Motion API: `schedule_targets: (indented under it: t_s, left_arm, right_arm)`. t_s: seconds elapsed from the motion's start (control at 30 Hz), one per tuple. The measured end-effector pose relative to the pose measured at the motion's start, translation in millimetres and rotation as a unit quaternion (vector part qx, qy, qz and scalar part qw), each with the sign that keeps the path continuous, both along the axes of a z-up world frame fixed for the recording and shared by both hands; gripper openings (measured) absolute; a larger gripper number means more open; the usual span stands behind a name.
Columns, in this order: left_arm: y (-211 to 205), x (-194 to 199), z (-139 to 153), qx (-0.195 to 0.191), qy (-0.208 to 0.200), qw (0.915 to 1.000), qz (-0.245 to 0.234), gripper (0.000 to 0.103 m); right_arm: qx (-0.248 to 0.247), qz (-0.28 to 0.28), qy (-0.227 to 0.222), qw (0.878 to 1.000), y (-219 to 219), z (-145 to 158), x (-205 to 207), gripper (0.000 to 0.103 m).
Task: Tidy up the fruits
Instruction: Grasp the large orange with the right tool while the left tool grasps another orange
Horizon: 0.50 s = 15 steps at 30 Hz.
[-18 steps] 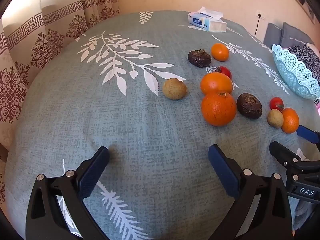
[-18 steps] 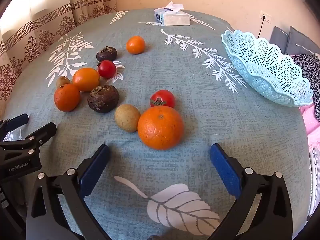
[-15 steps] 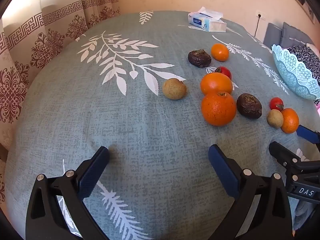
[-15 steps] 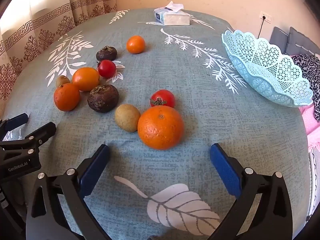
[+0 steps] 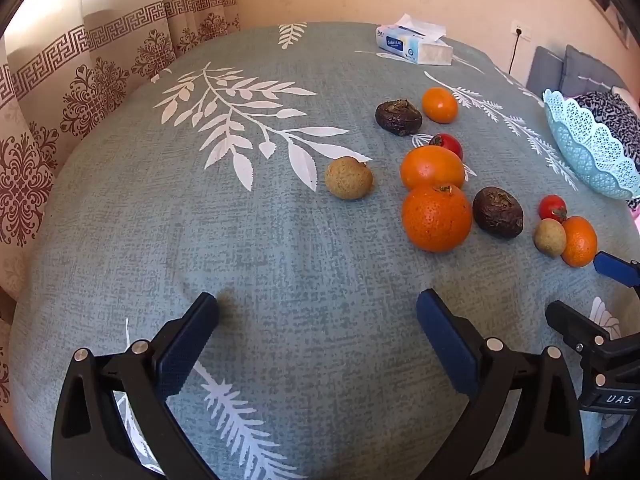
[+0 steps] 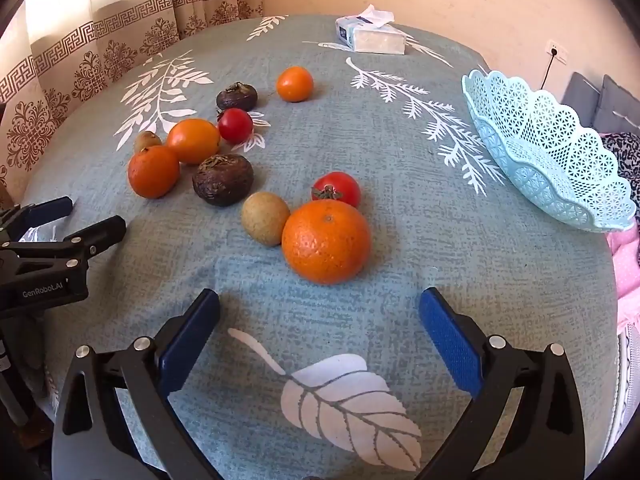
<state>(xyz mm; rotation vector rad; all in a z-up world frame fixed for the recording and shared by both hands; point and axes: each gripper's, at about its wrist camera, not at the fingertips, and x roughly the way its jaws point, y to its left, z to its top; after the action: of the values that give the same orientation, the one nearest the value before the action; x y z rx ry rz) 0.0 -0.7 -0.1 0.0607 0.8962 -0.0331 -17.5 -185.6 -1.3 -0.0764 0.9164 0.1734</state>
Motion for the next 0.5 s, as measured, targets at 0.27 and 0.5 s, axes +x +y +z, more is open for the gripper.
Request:
schedule_targets:
  t_s: [0.27, 0.5]
  left_arm:
    - [0.0, 0.0, 0.0, 0.0, 0.0, 1.0, 0.0, 0.098]
    - [0.1, -0.1, 0.1, -0.001, 0.0, 1.0, 0.0, 0.098]
  right_arm:
    - [0.051, -0.016, -0.006, 0.999, -16.4, 9.4, 0.2, 0.078]
    - [0.068, -0.012, -0.005, 0.998, -17.1, 13.2, 10.5, 0.053]
